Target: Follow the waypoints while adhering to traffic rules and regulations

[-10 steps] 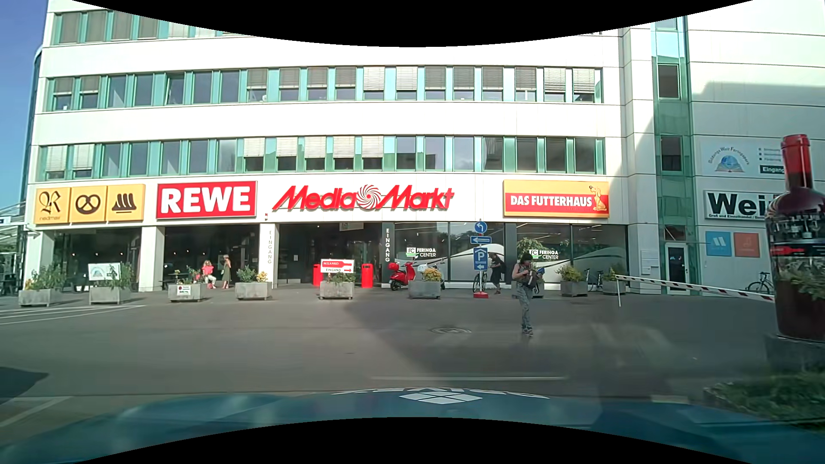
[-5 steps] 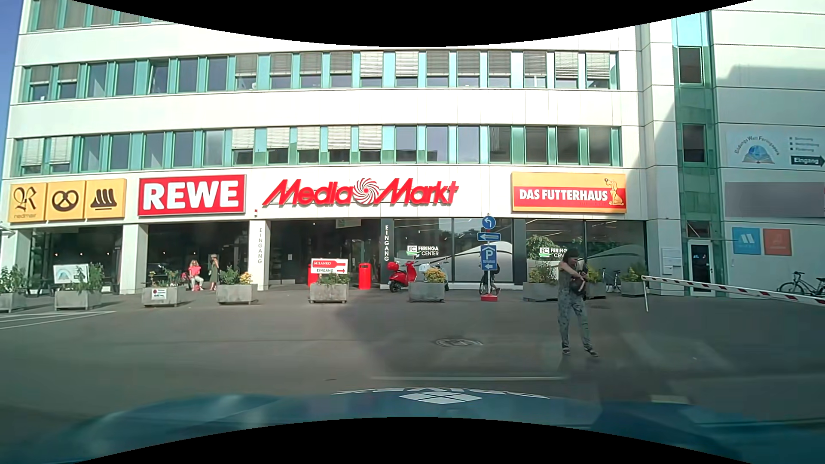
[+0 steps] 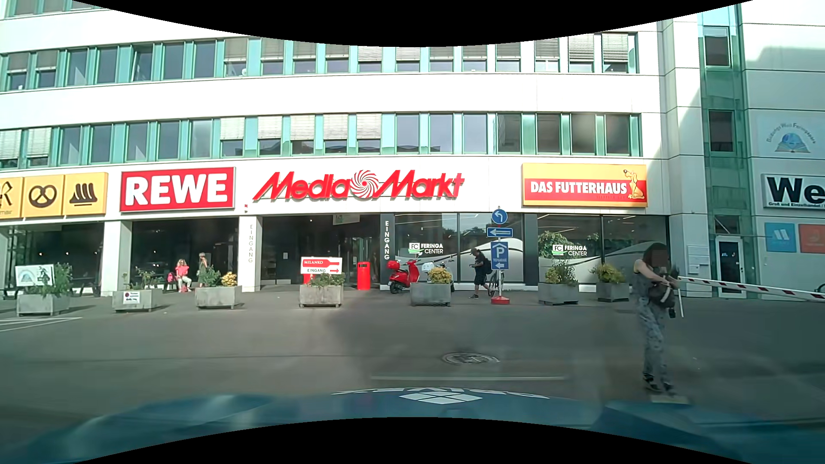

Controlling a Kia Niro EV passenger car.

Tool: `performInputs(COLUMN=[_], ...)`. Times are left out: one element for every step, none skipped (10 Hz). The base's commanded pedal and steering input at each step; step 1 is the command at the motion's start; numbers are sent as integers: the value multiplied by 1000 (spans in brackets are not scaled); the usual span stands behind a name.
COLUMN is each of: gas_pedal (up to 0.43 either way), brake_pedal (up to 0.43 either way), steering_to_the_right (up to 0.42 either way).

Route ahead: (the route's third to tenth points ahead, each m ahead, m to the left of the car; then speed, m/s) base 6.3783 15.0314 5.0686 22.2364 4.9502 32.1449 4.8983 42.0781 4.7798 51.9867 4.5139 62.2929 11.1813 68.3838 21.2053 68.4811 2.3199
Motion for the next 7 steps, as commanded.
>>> performInputs(gas_pedal=[0,0,0,0,0,0,0], brake_pedal=[152,152,140,122,73,49,0], steering_to_the_right=[-103,-137,-170,-214,-270,-308,-357])
